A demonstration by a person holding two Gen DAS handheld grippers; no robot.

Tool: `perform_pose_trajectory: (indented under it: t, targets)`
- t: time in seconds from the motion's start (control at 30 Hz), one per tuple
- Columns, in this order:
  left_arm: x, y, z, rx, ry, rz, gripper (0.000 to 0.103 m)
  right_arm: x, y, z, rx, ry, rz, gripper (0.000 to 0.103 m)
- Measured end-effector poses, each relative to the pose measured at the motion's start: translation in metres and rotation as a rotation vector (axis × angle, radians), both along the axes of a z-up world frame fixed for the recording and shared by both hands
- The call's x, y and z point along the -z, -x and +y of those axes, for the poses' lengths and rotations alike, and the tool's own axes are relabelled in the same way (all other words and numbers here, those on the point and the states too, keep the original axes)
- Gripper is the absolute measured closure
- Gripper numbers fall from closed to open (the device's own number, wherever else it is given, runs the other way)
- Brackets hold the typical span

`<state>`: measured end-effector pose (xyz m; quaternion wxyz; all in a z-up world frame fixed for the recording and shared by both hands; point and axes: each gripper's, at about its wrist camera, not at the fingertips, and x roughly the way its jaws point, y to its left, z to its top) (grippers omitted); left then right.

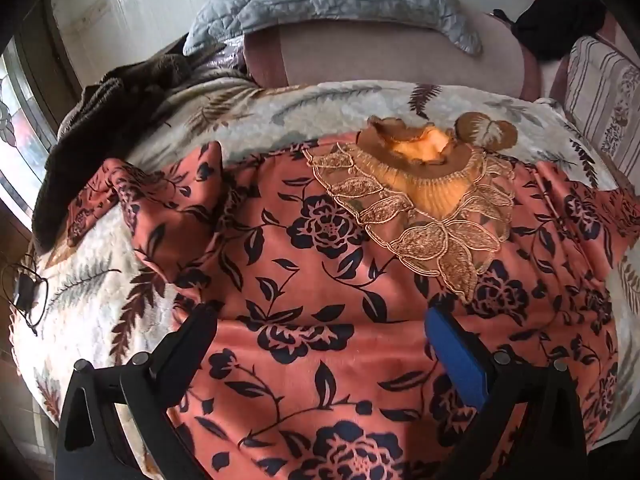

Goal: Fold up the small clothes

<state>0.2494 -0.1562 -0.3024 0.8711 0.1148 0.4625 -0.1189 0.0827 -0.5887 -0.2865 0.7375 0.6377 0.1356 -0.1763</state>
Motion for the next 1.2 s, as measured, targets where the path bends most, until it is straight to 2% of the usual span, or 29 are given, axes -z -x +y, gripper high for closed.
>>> perform_pose_trajectory:
  t: [0.1,0.2,0.23,0.27,0.3,0.37,0.4,0.43,0.47,0.57,0.63,0.77,0.9,1.0,1.1,1.2]
  targets:
    - [0.026,-0.019,-0.004,-0.016,-0.029,0.022,0.000,0.034,-0.027,-0.048,0.079,-0.036,0.041,0.031]
    - [0.055,-0.033,-0.008,-0.007,-0.078,0.066,0.000,0.058,-0.051,-0.081,0.145,-0.039,0.114,0.038]
    - [0.064,-0.036,-0.006,-0.002,-0.063,0.075,0.000,0.065,-0.064,-0.094,0.161,-0.032,0.142,0.042]
    - [0.064,-0.034,-0.002,-0.011,-0.016,0.049,0.000,0.065,-0.073,-0.105,0.176,-0.023,0.146,0.044]
    - [0.065,-0.034,0.002,-0.024,0.016,0.035,0.000,0.070,-0.079,-0.113,0.189,-0.020,0.150,0.050]
    - [0.066,-0.033,0.000,-0.029,0.013,0.032,0.000,0.075,-0.087,-0.124,0.209,0.014,0.157,0.062]
    - [0.067,-0.033,-0.001,-0.030,0.007,0.029,0.000,0.078,-0.088,-0.127,0.204,0.040,0.192,0.072]
    - [0.067,-0.032,-0.001,-0.031,0.007,0.027,0.000,0.080,-0.093,-0.131,0.197,0.052,0.210,0.088]
    - [0.068,-0.033,0.000,-0.033,0.009,0.027,0.000,0.083,-0.096,-0.133,0.196,0.053,0.230,0.094]
    - [0.068,-0.036,-0.001,-0.031,0.016,0.040,0.000,0.074,-0.094,-0.129,0.200,0.103,0.213,0.098]
    - [0.066,-0.038,0.001,-0.018,0.019,0.051,0.000,0.056,-0.092,-0.120,0.178,0.157,0.157,0.098]
    - [0.052,-0.049,0.008,-0.003,0.009,0.079,0.000,0.004,-0.095,-0.078,0.068,0.242,0.077,0.098]
    - [0.015,-0.046,0.037,-0.073,0.074,-0.048,0.000,-0.058,-0.121,-0.017,-0.101,0.335,-0.006,0.098]
    - [-0.003,-0.046,0.064,-0.131,0.088,-0.120,0.000,-0.086,-0.149,0.051,-0.250,0.383,-0.041,0.098]
    - [-0.014,-0.049,0.098,-0.198,0.087,-0.176,0.000,-0.087,-0.186,0.128,-0.388,0.383,-0.061,0.098]
    - [-0.019,-0.052,0.133,-0.261,0.087,-0.207,0.000,-0.063,-0.220,0.202,-0.493,0.325,-0.072,0.098]
